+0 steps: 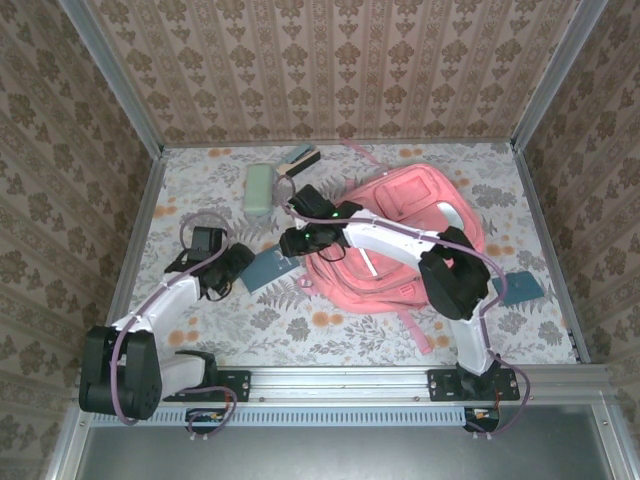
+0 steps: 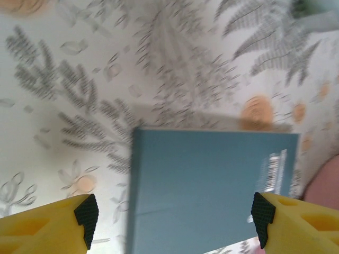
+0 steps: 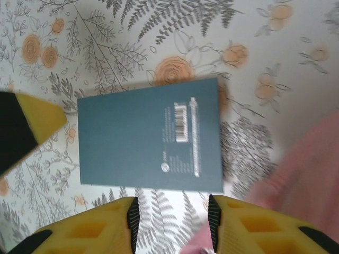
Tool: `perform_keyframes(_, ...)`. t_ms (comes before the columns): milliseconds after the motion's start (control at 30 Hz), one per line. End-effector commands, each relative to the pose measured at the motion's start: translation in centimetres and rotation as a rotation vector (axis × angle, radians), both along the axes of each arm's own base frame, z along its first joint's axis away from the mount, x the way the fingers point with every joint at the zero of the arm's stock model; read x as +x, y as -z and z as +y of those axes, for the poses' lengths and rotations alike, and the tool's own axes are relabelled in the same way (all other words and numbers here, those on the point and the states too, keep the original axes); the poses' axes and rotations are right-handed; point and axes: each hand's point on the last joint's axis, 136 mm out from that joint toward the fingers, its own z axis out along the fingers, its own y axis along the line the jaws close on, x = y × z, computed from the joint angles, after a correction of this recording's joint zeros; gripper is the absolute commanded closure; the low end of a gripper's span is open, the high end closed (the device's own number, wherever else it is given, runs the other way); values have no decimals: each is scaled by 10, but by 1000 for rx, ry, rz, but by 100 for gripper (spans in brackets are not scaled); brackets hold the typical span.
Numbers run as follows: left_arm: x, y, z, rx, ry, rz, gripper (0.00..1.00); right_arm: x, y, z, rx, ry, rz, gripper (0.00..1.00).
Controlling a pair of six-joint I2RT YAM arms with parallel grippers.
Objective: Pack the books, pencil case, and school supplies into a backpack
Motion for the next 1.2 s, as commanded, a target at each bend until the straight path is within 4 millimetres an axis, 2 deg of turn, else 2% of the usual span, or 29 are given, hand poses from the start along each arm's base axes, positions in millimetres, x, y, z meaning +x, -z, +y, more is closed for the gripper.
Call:
perform_keyframes(0,-10,4,-1,2,45,12,21,9,12,13,-8,-21,12,59)
perform_keyframes(167,-14,10,1,3,43,17,21,17,34,32,19,-4,66,57)
perform_keyframes(400,-17,18,-4,-22,64,23,21,38,65,11,-119,82,29,52)
perform_keyframes(533,-17,22,-7,-34,70,12,22,43,77,3,-152,92,35,52)
perform_keyframes(600,-16,24,-7,-32,76,18,22,42,85,-4,-179,93,59,52)
perform_keyframes(767,-14,30,-10,-39,90,28,23,38,96,-3,-194,69,83,51)
perform_keyframes(967,-12,36,-12,-40,100,35,24,32,108,-11,-255,75,96,50)
perform_keyframes(1067,-7,36,-16,-57,110,23,28,24,115,-8,-277,62,113,50)
perform_keyframes(1167,0,32,-25,-93,131,-7,36,16,118,0,-250,43,144,50)
